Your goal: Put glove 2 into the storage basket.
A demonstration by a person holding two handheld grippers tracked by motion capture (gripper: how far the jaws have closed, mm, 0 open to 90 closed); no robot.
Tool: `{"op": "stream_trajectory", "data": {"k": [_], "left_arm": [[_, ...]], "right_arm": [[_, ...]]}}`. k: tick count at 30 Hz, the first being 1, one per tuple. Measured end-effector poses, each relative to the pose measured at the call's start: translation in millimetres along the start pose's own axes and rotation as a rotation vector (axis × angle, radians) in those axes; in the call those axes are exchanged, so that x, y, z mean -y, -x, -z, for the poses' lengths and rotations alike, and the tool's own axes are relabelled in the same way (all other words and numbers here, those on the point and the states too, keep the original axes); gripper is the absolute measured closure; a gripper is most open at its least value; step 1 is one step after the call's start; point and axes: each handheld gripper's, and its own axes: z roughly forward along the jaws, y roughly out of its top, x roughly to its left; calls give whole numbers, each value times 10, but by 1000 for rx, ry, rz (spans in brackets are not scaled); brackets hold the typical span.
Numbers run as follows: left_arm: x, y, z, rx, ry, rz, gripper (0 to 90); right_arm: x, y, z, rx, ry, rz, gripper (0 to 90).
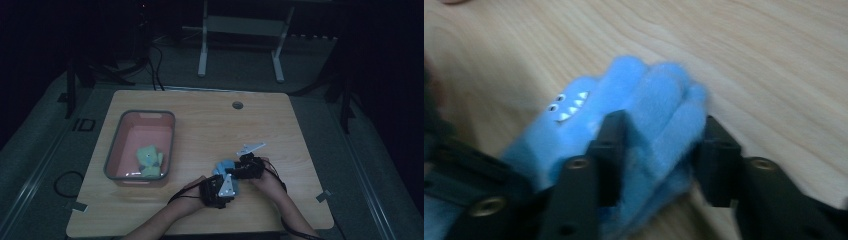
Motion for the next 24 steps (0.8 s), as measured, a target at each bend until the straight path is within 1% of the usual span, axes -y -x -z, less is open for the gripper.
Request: {"op": "stream_trajectory", "data": {"k": [1, 2, 3, 4, 5, 6, 7, 11, 13, 15, 17, 19, 24], "left_arm": [[-1, -5, 0, -13, -5, -7, 580], [-1, -18, 3, -10, -4, -1, 623], [-1, -18, 3, -10, -4, -1, 649], [-4, -35, 9, -4, -5, 4, 649], [-9, -56, 16, 4, -3, 15, 671], [-12, -66, 20, 7, -5, 16, 700], [-15, -70, 23, 9, -8, 13, 710], [-42, -67, 36, 5, -19, 2, 730], [-50, -70, 53, 7, -27, 5, 741], [-51, -72, 74, 0, -37, -8, 746], [-53, -82, 97, -5, -49, -13, 749], [-60, -97, 132, -12, -52, -13, 751], [-86, -140, 259, -48, -46, -11, 751]], "right_arm": [[0, -3, -1, -1, 0, 4, 657], [-4, -4, -2, -14, -4, -4, 680], [-4, -4, -2, -14, -4, -4, 680], [-8, -3, -3, -15, -7, -9, 696], [-11, -8, -5, -16, -9, -12, 715], [-20, -17, -6, -14, -15, -22, 733], [-27, -27, -4, -11, -21, -19, 746], [-52, -60, 1, 4, -37, -7, 772], [-80, -74, 20, 20, -28, 1, 800], [-103, -76, 41, 8, -16, -11, 803], [-129, -73, 62, -7, -5, -17, 807], [-162, -77, 84, -10, 5, -24, 809], [-282, -107, 126, -17, 26, -4, 811]]}}
